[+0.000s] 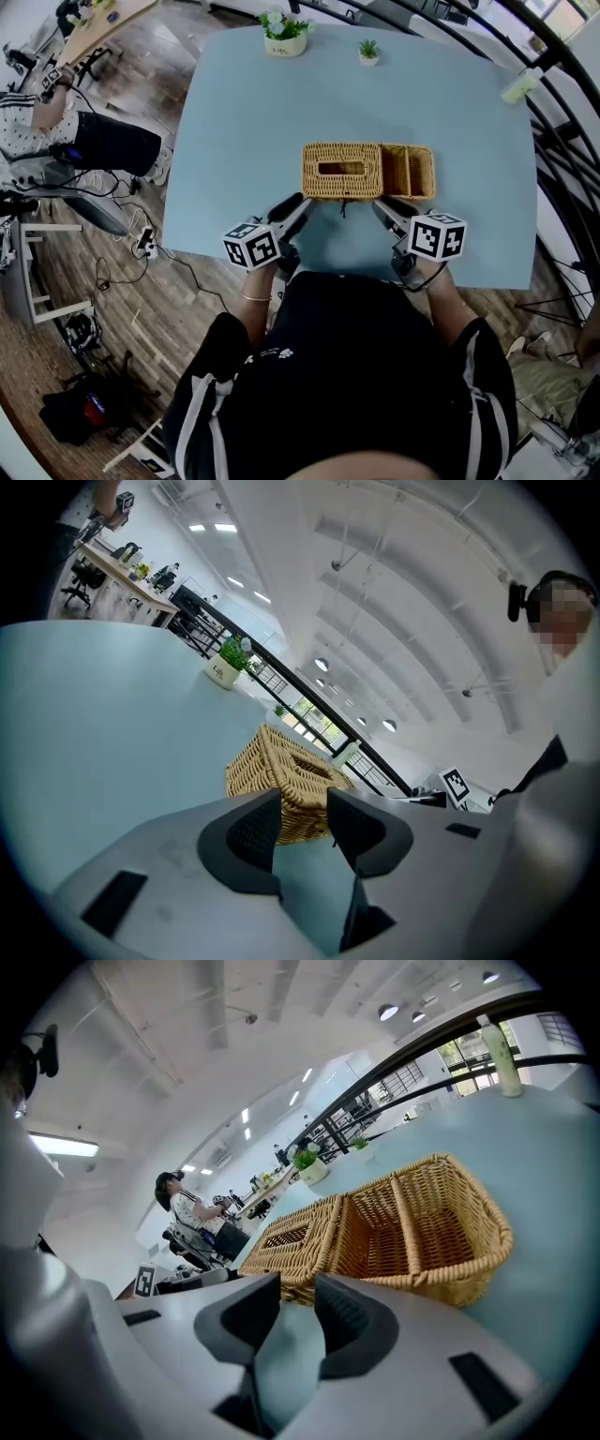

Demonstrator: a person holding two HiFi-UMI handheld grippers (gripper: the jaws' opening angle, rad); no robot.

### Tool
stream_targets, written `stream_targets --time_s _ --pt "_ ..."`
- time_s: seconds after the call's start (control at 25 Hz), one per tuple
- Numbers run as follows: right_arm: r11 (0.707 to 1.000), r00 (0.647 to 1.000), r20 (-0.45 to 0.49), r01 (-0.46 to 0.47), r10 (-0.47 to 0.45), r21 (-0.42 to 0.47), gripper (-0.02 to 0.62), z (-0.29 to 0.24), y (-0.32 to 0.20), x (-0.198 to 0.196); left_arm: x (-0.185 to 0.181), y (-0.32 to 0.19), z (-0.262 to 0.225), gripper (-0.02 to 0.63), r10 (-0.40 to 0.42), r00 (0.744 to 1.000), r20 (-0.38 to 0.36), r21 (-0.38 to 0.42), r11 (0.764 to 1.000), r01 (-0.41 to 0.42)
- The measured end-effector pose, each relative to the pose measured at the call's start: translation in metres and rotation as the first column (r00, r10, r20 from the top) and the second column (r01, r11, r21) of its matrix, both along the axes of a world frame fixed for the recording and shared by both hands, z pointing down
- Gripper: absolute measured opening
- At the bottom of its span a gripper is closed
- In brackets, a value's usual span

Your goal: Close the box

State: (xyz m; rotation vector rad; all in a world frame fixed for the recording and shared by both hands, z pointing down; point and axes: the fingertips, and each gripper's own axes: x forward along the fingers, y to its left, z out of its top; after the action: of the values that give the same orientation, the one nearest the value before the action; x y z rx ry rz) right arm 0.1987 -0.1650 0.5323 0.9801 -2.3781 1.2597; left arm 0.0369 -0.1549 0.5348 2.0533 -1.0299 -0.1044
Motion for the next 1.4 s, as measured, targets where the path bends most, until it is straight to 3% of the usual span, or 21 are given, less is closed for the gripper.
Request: stream_targets --time_s 0.16,0.32,0.48,0.88,1.2,1.4 --pt "1.0 1.0 -0.008 -0.017 0.017 0.021 0.11 -0.002 -0.002 0.003 -0.004 -0.002 -0.004 0.141 -0.012 0.999 0.05 0.031 0.999 0.01" --pt "0.992 0.997 -0.041 -0.053 0.058 0.116 0.067 -0.015 -0.011 0.01 -0.008 -0.005 -0.015 0.14 -0.026 0.994 0.108 0.085 0.996 0.017" --pt "0.97 0.992 -0.085 -0.068 0.09 0.232 0.005 -0.036 -0.018 0.014 -0.009 -0.008 -0.033 0.125 -0.045 0.988 0.145 0.149 0.989 0.023" --pt "0.898 0.988 -0.109 -0.053 0.112 0.437 0.0 -0.081 -0.025 0.008 -0.006 -0.016 -0.075 0.043 -0.089 0.956 0.279 0.331 0.944 -0.009" --pt "0.888 0.989 -0.104 -0.048 0.107 0.457 0.0 -0.09 -0.023 0.007 0.008 -0.013 -0.092 0.034 -0.062 0.899 0.433 0.397 0.909 -0.129" --pt "0.888 0.989 -0.107 -0.043 0.103 0.457 0.0 -0.09 -0.021 0.006 0.013 -0.01 -0.092 0.034 -0.049 0.892 0.45 0.398 0.905 -0.151"
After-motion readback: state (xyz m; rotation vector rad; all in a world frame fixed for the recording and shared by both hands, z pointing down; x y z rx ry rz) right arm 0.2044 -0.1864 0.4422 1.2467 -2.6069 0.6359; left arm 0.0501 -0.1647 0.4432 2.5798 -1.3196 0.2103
